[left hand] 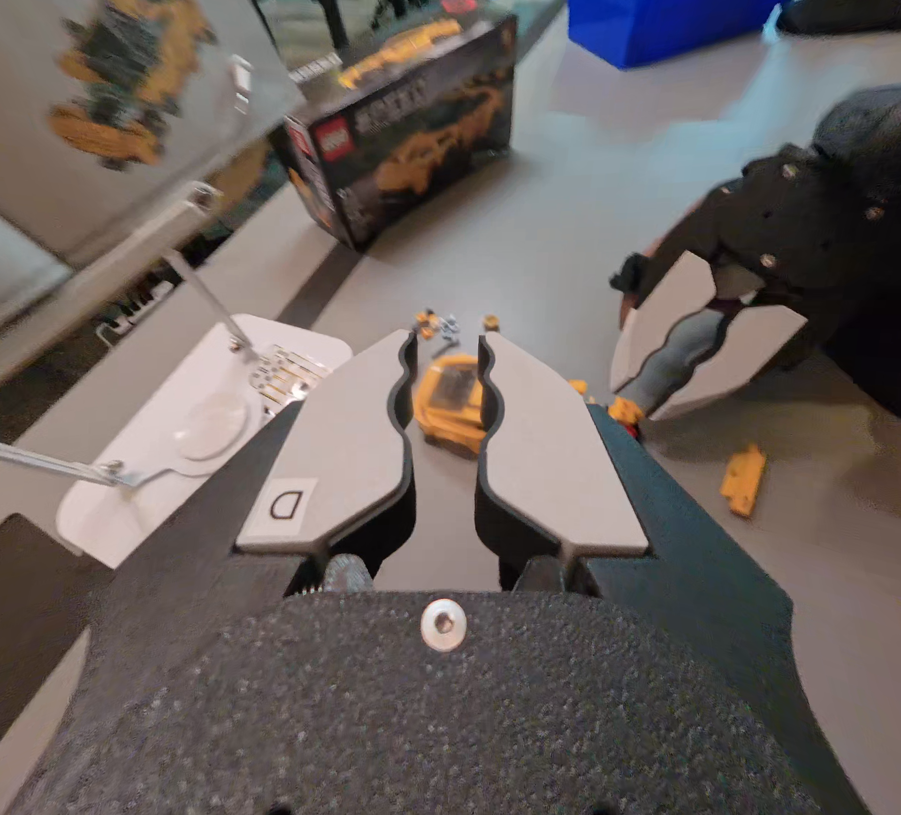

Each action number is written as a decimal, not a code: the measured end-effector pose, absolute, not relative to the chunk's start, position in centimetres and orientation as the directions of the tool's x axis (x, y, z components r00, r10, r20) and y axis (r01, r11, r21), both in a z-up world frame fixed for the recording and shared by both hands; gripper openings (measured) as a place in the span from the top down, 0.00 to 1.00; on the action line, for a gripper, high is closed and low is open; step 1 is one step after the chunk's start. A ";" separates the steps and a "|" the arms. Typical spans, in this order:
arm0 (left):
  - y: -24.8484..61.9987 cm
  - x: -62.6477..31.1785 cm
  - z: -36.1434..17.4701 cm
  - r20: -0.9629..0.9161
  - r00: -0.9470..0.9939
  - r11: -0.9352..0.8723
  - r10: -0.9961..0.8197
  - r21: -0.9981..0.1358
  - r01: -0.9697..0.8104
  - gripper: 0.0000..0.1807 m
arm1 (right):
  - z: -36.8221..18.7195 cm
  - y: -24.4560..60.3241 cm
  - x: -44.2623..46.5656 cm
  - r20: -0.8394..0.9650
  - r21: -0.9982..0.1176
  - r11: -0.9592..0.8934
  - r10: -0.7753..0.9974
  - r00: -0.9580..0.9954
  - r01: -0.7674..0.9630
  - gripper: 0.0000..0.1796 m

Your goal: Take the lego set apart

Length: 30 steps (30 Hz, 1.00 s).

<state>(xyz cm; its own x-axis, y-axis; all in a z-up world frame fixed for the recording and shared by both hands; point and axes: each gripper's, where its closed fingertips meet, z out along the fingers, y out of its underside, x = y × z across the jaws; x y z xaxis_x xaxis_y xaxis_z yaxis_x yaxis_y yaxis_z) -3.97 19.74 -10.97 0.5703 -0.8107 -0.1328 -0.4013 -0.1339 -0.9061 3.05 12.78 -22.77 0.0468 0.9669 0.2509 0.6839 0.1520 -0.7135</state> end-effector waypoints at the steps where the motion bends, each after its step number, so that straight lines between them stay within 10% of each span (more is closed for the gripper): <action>1: 18.9 -3.6 -12.1 -0.134 0.552 -0.144 -0.823 -0.891 -0.431 0.87 | -23.0 12.5 2.7 0.245 -0.715 0.158 0.969 0.032 0.681 0.90; 19: 11.9 -2.6 -24.0 0.006 0.486 -0.301 -0.874 -0.793 -0.530 0.88 | -24.6 12.8 1.1 0.067 -0.472 0.268 0.961 -0.269 0.840 0.96; 30: 11.2 -0.6 -25.5 -0.003 0.467 -0.289 -0.884 -0.783 -0.551 0.82 | -24.3 11.9 0.2 0.187 -0.676 0.226 0.973 -0.134 0.702 0.97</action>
